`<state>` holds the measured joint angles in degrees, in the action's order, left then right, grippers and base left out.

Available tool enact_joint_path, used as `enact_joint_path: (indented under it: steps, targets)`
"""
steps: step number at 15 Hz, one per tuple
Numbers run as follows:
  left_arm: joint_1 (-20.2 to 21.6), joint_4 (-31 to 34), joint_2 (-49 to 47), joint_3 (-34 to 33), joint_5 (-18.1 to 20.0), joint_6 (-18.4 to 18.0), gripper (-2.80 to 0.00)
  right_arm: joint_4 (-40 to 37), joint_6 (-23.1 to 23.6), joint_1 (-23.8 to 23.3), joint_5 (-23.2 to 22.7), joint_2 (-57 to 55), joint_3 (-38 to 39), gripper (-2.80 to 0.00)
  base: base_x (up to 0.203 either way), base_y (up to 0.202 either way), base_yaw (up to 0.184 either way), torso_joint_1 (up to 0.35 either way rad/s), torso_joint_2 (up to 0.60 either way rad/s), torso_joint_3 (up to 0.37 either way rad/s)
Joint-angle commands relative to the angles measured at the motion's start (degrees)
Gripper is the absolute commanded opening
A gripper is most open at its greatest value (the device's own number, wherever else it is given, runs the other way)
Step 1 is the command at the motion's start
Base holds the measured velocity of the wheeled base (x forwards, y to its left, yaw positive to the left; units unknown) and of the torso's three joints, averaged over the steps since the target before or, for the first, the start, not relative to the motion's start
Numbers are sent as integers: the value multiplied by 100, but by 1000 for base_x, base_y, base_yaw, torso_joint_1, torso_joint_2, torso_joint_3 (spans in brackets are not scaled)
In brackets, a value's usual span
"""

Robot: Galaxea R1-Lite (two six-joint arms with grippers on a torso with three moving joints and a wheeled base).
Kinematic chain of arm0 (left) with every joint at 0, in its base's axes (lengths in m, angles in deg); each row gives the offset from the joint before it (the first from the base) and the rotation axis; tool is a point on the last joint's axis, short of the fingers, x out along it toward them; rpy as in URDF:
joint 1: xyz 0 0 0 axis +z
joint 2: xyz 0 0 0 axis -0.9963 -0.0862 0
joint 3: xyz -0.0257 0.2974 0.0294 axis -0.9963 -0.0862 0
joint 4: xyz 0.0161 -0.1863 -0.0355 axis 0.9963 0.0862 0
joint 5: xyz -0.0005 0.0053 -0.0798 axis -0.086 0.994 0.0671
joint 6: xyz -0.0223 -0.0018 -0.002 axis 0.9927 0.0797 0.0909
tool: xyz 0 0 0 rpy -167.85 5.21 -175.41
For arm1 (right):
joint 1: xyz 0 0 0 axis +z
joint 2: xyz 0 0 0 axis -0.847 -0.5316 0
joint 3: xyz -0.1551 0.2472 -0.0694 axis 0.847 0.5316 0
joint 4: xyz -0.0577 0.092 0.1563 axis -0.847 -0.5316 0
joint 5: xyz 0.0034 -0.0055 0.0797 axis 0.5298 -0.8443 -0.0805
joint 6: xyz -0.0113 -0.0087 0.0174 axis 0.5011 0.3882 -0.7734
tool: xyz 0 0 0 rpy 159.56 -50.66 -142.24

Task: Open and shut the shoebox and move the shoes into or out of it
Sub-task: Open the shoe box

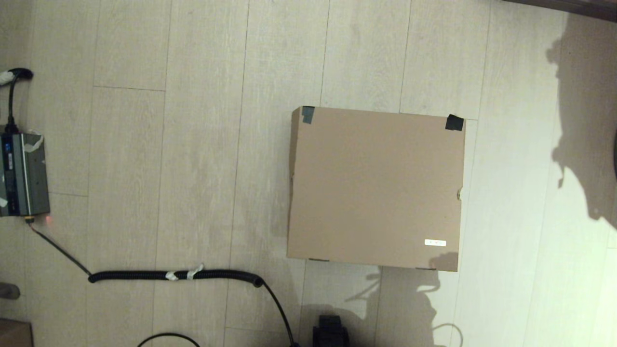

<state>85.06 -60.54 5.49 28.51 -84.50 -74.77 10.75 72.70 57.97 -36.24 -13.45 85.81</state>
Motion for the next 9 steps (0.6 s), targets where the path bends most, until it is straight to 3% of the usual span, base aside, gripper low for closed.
enact_joint_path:
  steps: [1,4,6,9]
  targets:
    - [5,9,4,-26,0,0,-280,-16,10,10,-14,7,-14,-280,0,0,0,0,0,0]
    - [9,-2,4,3,12,-154,-280,0,10,10,-8,6,-63,-280,0,0,0,0,0,0]
    - [2,47,-218,554,120,-279,-280,-20,-154,10,-24,-289,-667,-280,0,0,0,0,0,0]
    - [-105,102,-1771,1786,734,96,-280,-23,-1487,22,-79,-2087,-1832,-280,0,0,0,0,0,0]
